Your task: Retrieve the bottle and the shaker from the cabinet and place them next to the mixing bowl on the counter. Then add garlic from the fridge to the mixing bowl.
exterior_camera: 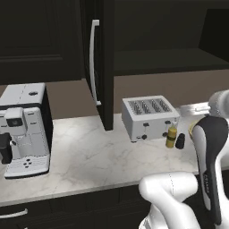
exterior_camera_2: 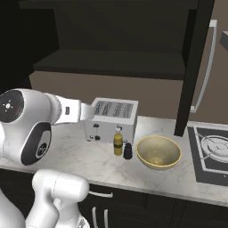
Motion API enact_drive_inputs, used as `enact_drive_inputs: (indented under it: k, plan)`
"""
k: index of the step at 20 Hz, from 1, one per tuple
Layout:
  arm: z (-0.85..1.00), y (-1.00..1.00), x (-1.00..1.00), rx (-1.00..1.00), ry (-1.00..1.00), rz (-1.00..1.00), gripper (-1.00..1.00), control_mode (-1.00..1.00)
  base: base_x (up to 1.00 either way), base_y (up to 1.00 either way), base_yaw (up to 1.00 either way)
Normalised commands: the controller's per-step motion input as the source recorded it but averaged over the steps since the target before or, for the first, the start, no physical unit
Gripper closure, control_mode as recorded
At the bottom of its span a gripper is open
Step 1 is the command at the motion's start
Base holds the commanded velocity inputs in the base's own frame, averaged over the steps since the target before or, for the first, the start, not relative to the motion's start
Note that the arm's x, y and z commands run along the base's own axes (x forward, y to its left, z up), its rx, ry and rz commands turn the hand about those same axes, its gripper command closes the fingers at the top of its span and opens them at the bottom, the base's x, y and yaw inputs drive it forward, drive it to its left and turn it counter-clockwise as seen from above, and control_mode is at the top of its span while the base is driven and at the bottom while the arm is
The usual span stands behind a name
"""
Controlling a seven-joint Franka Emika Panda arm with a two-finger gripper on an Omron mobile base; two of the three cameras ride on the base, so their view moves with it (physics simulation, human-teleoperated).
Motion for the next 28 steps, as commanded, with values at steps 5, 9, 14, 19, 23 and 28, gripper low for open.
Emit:
enact_drive_inputs:
  k: [5,9,14,19,23,28]
  plan:
    - [0.17,0.06,-0.31,0.05,0.14,-0.08,-1.0,-1.0,0.0,0.0,0.0]
    - [0.03,0.03,-0.47,0.06,0.11,-0.06,-1.0,-1.0,0.0,0.0,0.0]
    - [0.0,0.19,-0.43,0.01,0.19,-0.02,-1.0,-1.0,0.0,0.0,0.0]
    - [-0.02,0.21,-0.23,0.02,0.14,0.01,-1.0,-1.0,0.0,0.0,0.0]
    - [-0.06,0.09,-0.1,0.0,0.05,0.03,-1.0,-1.0,0.0,0.0,0.0]
    - [-0.03,0.01,-0.1,0.0,0.0,0.01,-1.0,1.0,-0.08,0.0,0.0]
